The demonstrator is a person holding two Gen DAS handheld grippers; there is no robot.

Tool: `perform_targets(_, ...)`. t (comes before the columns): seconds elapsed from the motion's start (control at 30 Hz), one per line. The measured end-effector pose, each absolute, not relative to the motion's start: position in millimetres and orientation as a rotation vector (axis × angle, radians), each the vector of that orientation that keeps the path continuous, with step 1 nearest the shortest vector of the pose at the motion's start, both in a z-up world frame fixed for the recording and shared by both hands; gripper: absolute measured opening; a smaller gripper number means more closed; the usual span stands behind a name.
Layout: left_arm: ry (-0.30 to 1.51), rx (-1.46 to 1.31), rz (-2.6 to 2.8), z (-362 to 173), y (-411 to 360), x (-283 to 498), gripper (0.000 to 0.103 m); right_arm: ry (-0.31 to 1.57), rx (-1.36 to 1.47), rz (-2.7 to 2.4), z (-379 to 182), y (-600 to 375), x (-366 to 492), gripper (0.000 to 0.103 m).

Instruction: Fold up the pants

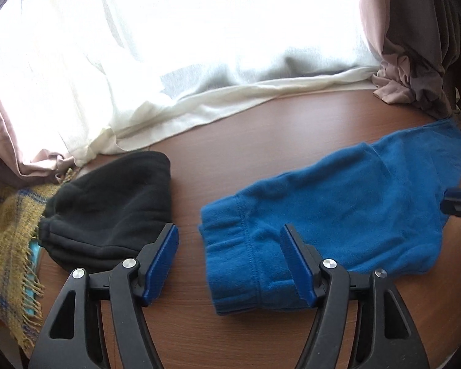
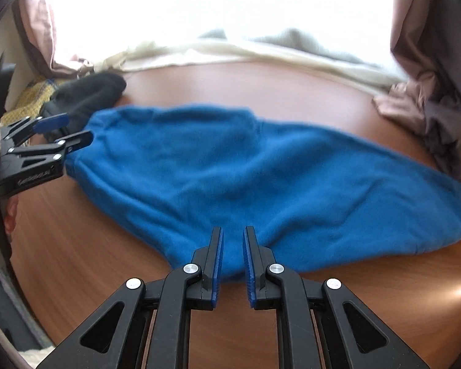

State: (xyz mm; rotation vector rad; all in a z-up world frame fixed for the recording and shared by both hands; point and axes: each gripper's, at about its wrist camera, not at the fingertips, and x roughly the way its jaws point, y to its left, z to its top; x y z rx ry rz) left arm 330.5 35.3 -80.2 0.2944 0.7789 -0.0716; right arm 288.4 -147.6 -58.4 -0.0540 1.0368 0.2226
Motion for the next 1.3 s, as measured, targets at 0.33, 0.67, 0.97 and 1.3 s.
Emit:
perform_targets(0.33, 0.694, 0.231, -0.096, -25, 7, 299, 0.07, 0.841, 0.012, 0.151, -2, -180, 285, 0.031)
perform_targets(0.67, 0.691, 0.182, -0.191, -25, -68, 272, 0.075, 0.738, 0.031, 0.127, 28, -233, 246, 0.043)
perform_targets(0.97, 0.709, 0.225, -0.273, -47, -156, 257, 0.078, 0.726, 0.1, -0.033, 12, -335, 227, 0.043)
perform_targets(1.3, 0.649, 0.305, -0.502, -47, -264, 291, 0.078, 0.725, 0.19, -0.169, -17, -444, 232, 0.043)
